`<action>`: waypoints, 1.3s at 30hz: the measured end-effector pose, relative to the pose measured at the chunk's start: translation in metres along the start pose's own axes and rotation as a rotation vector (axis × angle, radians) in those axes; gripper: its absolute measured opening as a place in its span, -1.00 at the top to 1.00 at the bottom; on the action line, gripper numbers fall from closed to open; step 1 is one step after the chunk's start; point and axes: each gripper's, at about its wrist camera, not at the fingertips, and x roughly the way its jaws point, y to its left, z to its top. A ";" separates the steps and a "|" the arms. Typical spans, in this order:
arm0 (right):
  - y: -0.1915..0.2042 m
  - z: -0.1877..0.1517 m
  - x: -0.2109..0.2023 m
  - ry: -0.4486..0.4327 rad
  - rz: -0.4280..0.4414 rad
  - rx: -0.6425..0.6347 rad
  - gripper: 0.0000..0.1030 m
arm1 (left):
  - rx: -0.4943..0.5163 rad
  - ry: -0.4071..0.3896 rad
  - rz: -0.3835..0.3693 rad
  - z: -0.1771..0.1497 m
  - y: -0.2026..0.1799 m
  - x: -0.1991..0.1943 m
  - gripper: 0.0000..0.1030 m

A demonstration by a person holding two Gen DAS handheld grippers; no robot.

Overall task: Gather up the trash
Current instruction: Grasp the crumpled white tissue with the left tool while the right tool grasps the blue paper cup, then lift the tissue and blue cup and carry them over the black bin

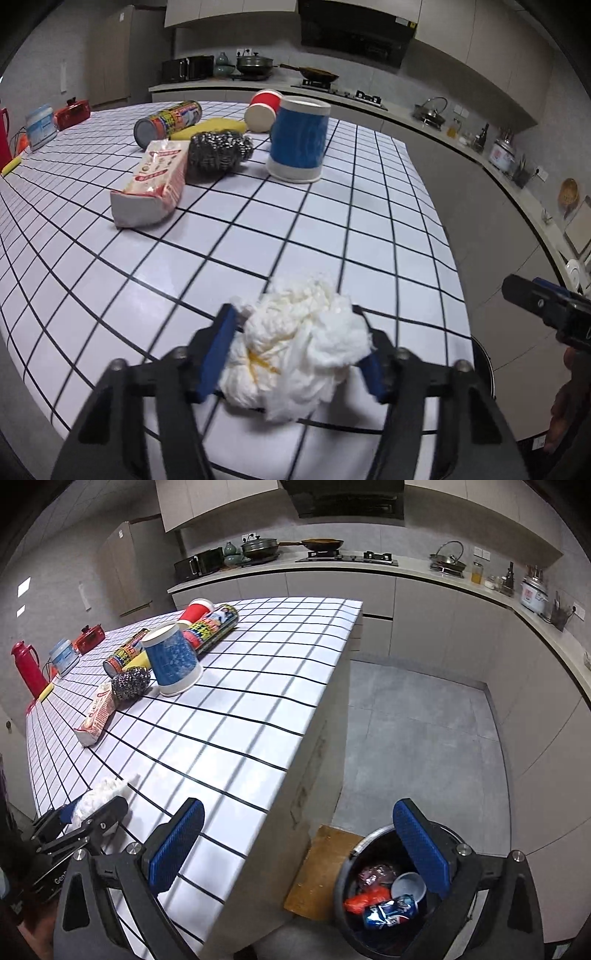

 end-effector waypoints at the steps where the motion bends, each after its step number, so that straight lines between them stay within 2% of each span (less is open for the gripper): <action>1: 0.006 0.003 0.003 0.001 0.003 -0.005 -1.00 | -0.012 -0.005 0.003 0.002 0.007 -0.001 -0.11; 10: 0.074 0.031 0.042 0.010 0.062 -0.066 -1.00 | -0.074 -0.028 0.091 0.014 0.088 -0.009 -0.06; 16: 0.129 0.063 0.071 -0.016 0.096 -0.108 -1.00 | -0.108 -0.034 0.140 0.027 0.140 -0.007 -0.06; 21: 0.156 0.098 0.101 -0.034 0.081 -0.103 -1.00 | -0.117 -0.037 0.151 0.045 0.171 0.005 -0.06; 26: 0.163 0.117 0.122 -0.038 0.057 -0.072 -1.00 | -0.120 -0.038 0.133 0.065 0.193 0.014 -0.03; 27: 0.165 0.120 0.126 -0.034 0.053 -0.069 -0.97 | -0.105 -0.051 0.140 0.069 0.194 0.013 -0.03; 33: 0.170 0.124 0.148 -0.001 0.041 -0.054 -0.53 | -0.109 -0.036 0.125 0.088 0.212 0.029 -0.03; 34: 0.168 0.124 0.149 0.000 0.044 -0.050 -0.18 | -0.111 -0.019 0.117 0.090 0.213 0.032 -0.01; 39: 0.165 0.125 0.147 -0.013 0.058 -0.029 -0.13 | -0.094 -0.013 0.090 0.092 0.213 0.030 0.05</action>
